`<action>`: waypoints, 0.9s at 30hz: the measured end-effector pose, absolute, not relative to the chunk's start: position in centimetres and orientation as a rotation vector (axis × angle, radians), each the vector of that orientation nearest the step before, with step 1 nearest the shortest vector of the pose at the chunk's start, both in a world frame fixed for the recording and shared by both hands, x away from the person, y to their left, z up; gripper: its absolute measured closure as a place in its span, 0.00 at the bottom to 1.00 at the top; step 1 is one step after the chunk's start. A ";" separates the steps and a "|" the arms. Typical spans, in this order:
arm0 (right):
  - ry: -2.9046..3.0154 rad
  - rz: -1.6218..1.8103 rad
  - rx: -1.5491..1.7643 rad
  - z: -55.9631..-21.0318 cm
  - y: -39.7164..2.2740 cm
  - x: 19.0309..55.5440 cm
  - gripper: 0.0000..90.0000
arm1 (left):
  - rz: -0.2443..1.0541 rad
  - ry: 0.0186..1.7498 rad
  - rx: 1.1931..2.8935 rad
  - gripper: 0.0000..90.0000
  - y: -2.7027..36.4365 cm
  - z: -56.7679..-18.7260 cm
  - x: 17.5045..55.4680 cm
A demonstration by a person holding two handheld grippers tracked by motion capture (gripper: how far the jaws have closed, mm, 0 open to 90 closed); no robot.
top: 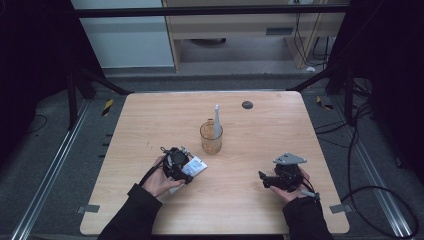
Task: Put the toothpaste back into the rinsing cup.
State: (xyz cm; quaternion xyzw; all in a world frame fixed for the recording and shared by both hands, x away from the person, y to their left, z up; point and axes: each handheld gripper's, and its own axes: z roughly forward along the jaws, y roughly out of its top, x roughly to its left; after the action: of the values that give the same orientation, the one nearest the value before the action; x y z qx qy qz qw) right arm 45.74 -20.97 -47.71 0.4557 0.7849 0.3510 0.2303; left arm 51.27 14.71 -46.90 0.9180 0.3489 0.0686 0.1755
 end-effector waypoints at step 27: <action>2.155 0.951 1.257 -47.8 -21.2 45.8 0.23 | 0.182 1.027 2.571 0.71 15.1 -46.4 51.0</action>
State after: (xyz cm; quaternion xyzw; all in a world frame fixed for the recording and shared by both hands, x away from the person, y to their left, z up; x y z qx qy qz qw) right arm 45.80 -21.15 -47.77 0.4578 0.7848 0.3462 0.2338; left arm 50.98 15.08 -46.35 0.9111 0.3640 0.0644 0.1824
